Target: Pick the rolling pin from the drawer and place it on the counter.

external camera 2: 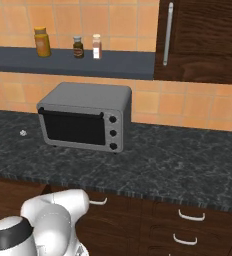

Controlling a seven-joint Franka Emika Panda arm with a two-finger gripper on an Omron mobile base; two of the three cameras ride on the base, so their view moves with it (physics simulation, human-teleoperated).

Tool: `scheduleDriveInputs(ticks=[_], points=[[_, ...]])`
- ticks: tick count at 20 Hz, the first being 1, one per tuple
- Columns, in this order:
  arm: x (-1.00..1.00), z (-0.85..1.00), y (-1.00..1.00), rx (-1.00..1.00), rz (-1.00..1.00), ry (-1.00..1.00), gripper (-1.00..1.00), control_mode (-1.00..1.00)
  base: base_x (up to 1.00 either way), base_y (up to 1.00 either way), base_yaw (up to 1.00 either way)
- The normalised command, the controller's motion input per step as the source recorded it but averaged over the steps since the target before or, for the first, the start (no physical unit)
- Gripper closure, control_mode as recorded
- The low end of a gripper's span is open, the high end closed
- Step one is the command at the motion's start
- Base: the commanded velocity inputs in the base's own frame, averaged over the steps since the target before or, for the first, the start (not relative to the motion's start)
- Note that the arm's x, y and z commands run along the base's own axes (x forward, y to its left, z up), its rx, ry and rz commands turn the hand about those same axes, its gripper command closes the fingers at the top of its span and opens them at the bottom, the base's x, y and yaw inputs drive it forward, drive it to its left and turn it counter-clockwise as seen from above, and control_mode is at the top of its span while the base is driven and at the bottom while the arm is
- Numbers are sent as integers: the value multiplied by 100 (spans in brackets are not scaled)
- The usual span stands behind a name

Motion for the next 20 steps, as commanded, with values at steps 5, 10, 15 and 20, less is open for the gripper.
scheduleDriveInputs(ticks=[5,10,15,20], points=[[76,38,0,3,0,0,-100,-100,0,0,0],[100,21,0,3,0,0,-100,-100,0,0,0],[100,-15,15,0,6,0,-100,-100,0,0,0],[50,-39,16,-9,13,0,-100,-100,0,0,0]])
